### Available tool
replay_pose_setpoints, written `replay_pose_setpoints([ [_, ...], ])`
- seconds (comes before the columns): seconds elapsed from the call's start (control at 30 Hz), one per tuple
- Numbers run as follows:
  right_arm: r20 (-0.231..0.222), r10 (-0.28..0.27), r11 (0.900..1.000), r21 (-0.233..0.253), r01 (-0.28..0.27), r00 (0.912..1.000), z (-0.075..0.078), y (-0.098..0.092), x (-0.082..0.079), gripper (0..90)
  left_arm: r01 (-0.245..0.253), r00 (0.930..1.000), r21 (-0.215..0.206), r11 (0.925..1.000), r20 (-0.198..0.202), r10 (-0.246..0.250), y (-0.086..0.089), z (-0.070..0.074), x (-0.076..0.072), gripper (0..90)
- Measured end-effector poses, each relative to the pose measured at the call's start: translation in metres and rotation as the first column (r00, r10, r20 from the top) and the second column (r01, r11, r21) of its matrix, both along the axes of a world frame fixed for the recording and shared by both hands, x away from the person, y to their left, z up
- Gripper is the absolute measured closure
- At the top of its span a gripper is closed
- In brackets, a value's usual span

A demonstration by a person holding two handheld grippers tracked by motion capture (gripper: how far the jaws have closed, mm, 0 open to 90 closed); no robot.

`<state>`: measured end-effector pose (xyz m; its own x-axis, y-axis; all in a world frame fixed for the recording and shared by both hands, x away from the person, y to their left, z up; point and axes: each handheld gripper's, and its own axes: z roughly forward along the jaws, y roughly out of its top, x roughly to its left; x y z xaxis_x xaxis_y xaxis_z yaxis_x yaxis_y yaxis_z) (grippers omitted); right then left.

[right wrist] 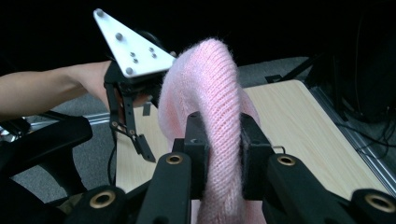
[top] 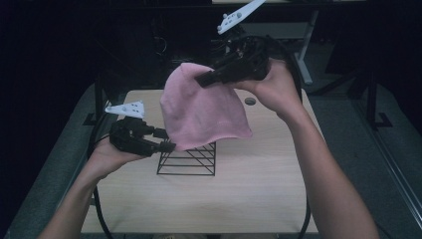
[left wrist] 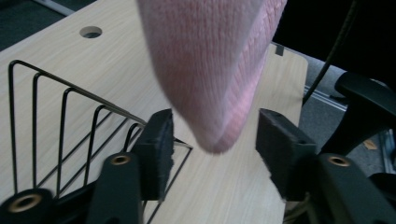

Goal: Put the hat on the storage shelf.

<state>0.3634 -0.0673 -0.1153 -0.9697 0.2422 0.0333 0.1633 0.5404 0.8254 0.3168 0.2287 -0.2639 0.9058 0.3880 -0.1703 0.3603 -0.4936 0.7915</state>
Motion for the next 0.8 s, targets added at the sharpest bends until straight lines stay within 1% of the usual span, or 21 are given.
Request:
replay_pose_setpoints([
  [0.03, -0.002, 0.005, 1.0, 0.001, -0.005, 1.0, 0.0, 0.003, 0.0, 76.8, 0.0, 1.0, 0.0, 1.0, 0.0, 0.0, 0.0, 0.0, 0.0, 51.5],
  [0.07, 0.0, 0.009, 1.0, 0.0, -0.009, 1.0, 0.001, 0.005, 0.001, 76.8, 0.006, 0.9999, -0.003, 1.0, -0.01, -0.006, 0.001, -0.001, 0.0, 54.2],
  [0.13, 0.005, 0.02, 1.0, -0.001, -0.02, 0.9998, 0.001, 0.011, 0.001, 76.8, 0.021, 0.9997, 0.001, 0.9998, -0.01, -0.021, 0.004, -0.001, 0.001, 61.5],
  [0.17, 0.004, 0.024, 1.0, 0.0, -0.024, 0.9997, 0.001, 0.014, 0.002, 76.9, 0.027, 0.9995, -0.005, 0.9996, -0.014, -0.027, 0.005, -0.001, 0.001, 65.2],
  [0.23, 0.008, 0.032, 0.999, -0.001, -0.032, 0.9995, 0.0, 0.018, 0.002, 76.9, 0.037, 0.9987, -0.014, 0.9992, -0.034, -0.037, 0.009, -0.001, 0.002, 73.1],
  [0.33, 0.018, 0.049, 0.999, 0.007, -0.049, 0.9987, -0.001, 0.022, 0.001, 77.0, 0.036, 0.999, -0.013, 0.9993, -0.024, -0.037, 0.015, 0.0, 0.001, 81.4],
  [0.43, 0.017, 0.048, 0.999, 0.015, -0.049, 0.9987, -0.002, 0.023, 0.001, 77.0, 0.029, 0.9995, -0.002, 0.9996, -0.015, -0.029, 0.018, 0.001, 0.001, 83.3],
  [0.53, 0.014, 0.041, 0.999, 0.022, -0.042, 0.999, -0.004, 0.024, 0.005, 77.1, 0.003, 1.0, 0.011, 0.9999, -0.002, -0.003, 0.022, 0.002, 0.003, 83.8],
  [0.63, 0.007, 0.034, 0.999, 0.032, -0.035, 0.9994, -0.006, 0.025, 0.009, 77.1, -0.011, 0.9999, 0.018, 0.9998, -0.004, 0.011, 0.024, 0.002, 0.006, 84.1],
  [0.67, 0.0, 0.032, 0.999, 0.034, -0.032, 0.9995, -0.009, 0.026, 0.013, 77.2, -0.032, 0.9995, 0.041, 0.9986, 0.004, 0.032, 0.027, 0.001, 0.009, 84.2],
  [0.73, -0.002, 0.025, 0.999, 0.028, -0.025, 0.9997, -0.012, 0.026, 0.018, 77.2, -0.047, 0.9989, 0.043, 0.9979, -0.002, 0.048, 0.029, 0.0, 0.012, 84.3],
  [0.8, -0.014, 0.016, 1.0, 0.027, -0.015, 0.9998, -0.016, 0.025, 0.022, 77.3, -0.06, 0.9982, 0.051, 0.9969, -0.004, 0.06, 0.03, -0.001, 0.016, 84.4],
])
